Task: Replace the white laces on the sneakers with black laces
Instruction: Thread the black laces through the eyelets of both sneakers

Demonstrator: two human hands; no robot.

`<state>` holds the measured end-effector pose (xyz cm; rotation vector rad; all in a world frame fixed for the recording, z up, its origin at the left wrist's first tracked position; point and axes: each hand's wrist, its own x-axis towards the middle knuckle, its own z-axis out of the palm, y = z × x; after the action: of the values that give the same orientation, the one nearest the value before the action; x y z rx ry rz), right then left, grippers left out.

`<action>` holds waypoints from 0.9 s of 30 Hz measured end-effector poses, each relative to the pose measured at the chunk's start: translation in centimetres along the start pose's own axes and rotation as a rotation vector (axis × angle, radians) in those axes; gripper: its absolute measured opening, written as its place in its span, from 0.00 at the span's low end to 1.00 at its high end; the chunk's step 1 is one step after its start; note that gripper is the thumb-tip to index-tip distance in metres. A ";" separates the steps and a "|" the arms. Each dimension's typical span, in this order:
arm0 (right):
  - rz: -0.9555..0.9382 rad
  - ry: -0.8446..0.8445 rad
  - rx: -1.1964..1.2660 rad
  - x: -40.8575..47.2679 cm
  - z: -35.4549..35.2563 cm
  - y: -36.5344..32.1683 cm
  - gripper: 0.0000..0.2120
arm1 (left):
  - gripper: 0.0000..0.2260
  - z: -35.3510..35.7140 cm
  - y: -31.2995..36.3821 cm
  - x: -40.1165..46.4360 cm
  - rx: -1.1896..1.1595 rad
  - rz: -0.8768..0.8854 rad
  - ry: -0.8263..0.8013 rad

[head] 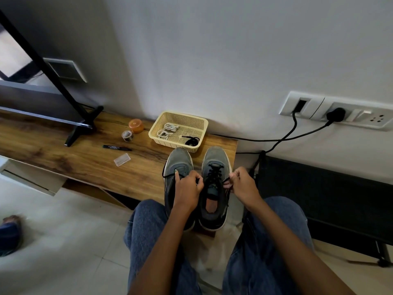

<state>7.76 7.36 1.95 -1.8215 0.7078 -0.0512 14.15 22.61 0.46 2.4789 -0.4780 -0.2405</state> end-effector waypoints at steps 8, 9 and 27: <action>0.013 0.018 0.058 -0.2 0.4 0.3 0.08 | 0.03 -0.2 0.5 0.0 0.022 -0.003 -0.008; 0.012 0.018 0.057 -0.2 0.4 0.3 0.08 | 0.03 -0.1 0.5 0.0 0.023 -0.008 -0.009; -0.095 -0.038 -0.527 -0.8 1.0 0.1 0.19 | 0.21 0.8 0.9 -0.3 0.539 0.060 0.011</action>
<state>7.40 8.53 1.71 -2.3525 0.6458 0.1189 13.36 21.60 0.37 2.9778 -0.6829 -0.0781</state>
